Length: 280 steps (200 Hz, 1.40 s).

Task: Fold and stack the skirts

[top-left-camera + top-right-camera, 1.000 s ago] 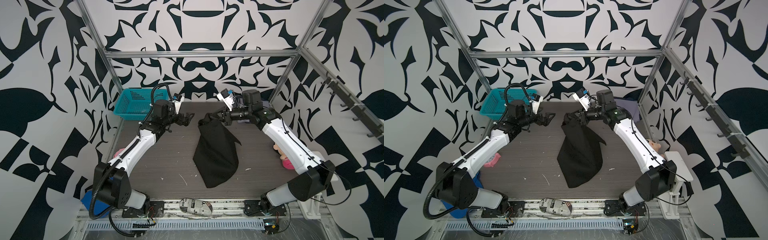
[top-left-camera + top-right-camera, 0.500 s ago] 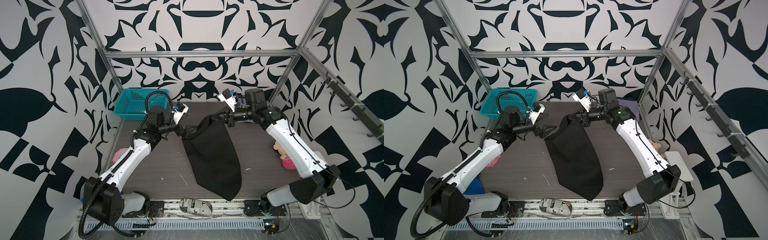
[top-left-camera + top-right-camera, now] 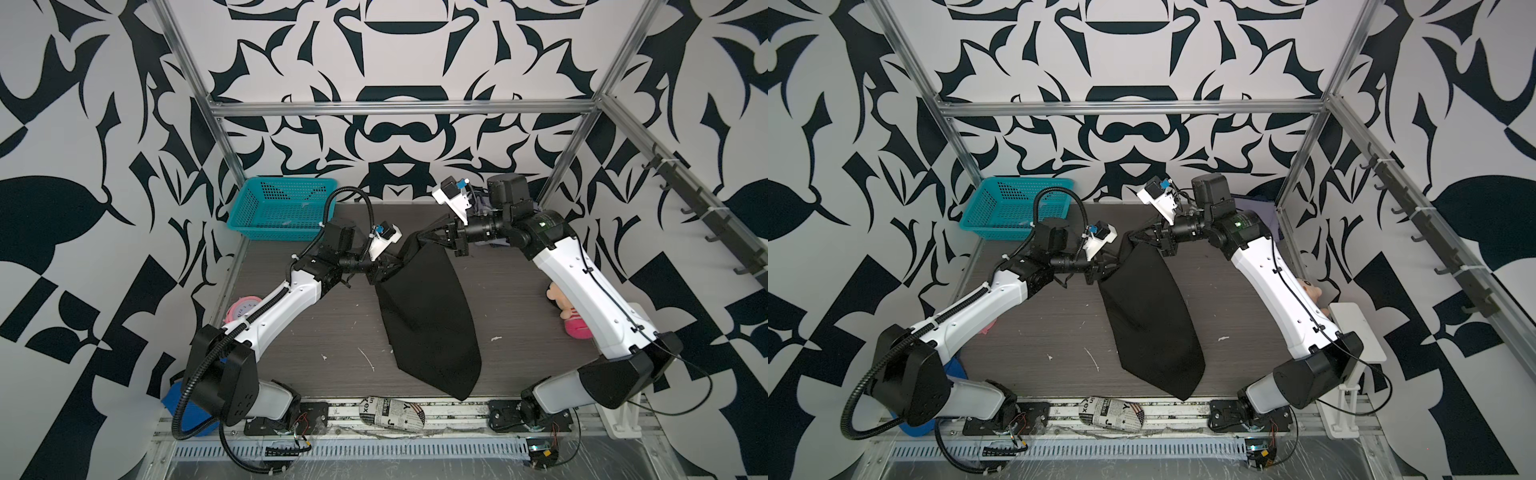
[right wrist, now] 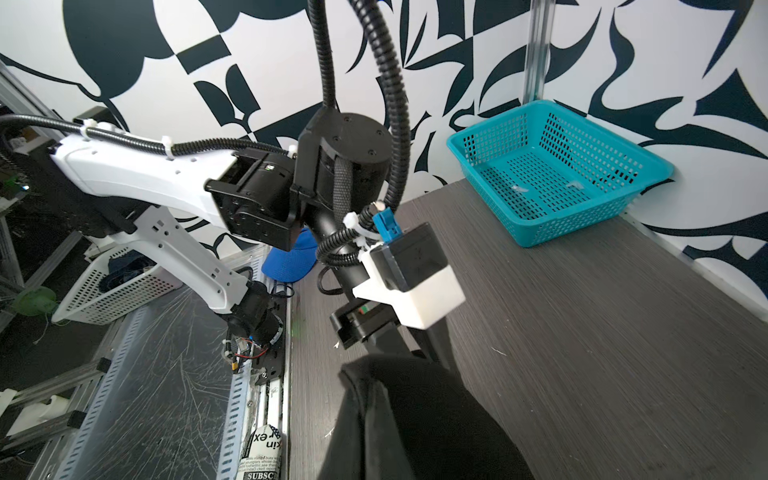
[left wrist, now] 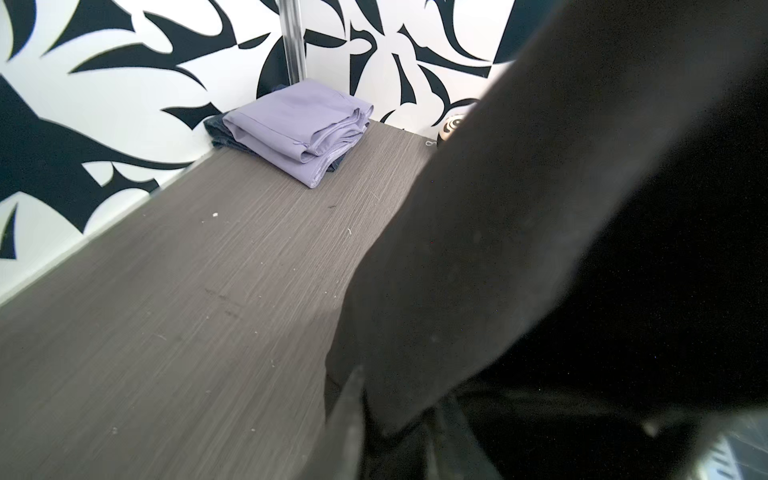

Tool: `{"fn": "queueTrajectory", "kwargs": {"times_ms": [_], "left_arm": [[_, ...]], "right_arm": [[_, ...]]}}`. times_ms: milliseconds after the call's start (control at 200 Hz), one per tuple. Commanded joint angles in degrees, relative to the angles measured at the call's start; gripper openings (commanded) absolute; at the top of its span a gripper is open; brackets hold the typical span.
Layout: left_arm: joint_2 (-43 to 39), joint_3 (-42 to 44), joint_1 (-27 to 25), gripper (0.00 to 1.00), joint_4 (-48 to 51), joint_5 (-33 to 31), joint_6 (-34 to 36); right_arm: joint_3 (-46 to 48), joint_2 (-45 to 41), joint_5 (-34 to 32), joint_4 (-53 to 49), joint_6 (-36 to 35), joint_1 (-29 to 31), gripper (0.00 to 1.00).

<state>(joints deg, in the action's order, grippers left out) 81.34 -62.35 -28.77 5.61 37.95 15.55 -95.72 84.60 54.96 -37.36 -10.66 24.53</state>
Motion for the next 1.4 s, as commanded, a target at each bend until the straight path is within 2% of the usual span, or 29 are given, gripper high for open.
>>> {"fn": "queueTrajectory", "kwargs": {"times_ms": [0, 100, 210, 260, 385, 635, 780, 835, 885, 910, 1020, 1070, 1155, 1285, 1300, 1395], "left_arm": [[-2.3, -0.6, 0.1, 0.00, 0.9, -0.2, 1.4], [-4.3, 0.6, 0.1, 0.00, 1.5, -4.9, 1.8], [-7.8, 2.0, 0.7, 0.00, 1.0, -17.3, -0.8], [-12.1, 3.0, 1.4, 0.00, 0.0, -21.6, -2.3], [-18.3, 3.8, 2.5, 0.00, 0.0, -31.5, -4.2], [-20.7, -7.0, 2.5, 0.00, 13.4, -43.7, -3.3], [-22.0, -12.3, 2.6, 0.00, 16.7, -42.8, -2.7], [-21.8, -13.4, 2.6, 0.22, 17.5, -40.7, -1.8], [-21.6, -13.4, 2.6, 0.57, 17.7, -39.0, -1.6], [-21.4, -13.1, 2.6, 0.70, 17.5, -38.6, -1.6], [-21.2, -8.9, 2.6, 0.78, 16.0, -36.3, -4.1], [-21.1, -5.7, 2.6, 0.79, 14.4, -35.0, -7.0], [-21.0, 1.0, 1.9, 0.82, 10.6, -29.2, -11.5], [-19.5, 10.5, -3.4, 0.84, 1.1, -27.0, -15.1], [-18.9, 10.8, -4.1, 0.88, 0.6, -27.5, -15.2], [-15.6, 11.1, -8.6, 0.92, -2.4, -29.3, -15.9]], "right_arm": [[-2.3, -1.7, -3.6, 1.8, -0.6, 0.4, 0.00], [-1.8, -2.9, -9.9, 3.1, 0.5, 0.4, 0.00], [0.2, -5.2, -20.8, 5.4, 2.1, 0.3, 0.00], [1.0, -6.2, -25.0, 6.0, 2.6, 0.2, 0.00], [2.1, -8.5, -29.9, 6.9, 4.1, -0.4, 0.00], [1.3, -11.2, -39.8, 7.2, 6.8, -0.6, 0.00], [1.5, -12.8, -40.0, 7.3, 6.8, -0.6, 0.00], [2.6, -13.5, -38.3, 8.4, 6.9, -0.6, 0.00], [3.7, -13.9, -37.2, 9.3, 7.5, -0.6, 0.00], [4.2, -14.0, -36.5, 9.9, 7.7, -0.6, 0.00], [6.3, -13.3, -36.3, 11.0, 8.2, -0.6, 0.00], [6.5, -12.5, -36.8, 10.7, 8.3, -0.6, 0.00], [7.0, -11.6, -35.8, 10.7, 8.6, -0.6, 0.00], [7.9, -10.7, -33.7, 11.7, 8.3, -0.6, 0.00], [7.8, -10.5, -33.6, 11.7, 8.3, -0.6, 0.00], [7.4, -9.4, -32.9, 11.5, 8.7, -0.6, 0.00]]}}
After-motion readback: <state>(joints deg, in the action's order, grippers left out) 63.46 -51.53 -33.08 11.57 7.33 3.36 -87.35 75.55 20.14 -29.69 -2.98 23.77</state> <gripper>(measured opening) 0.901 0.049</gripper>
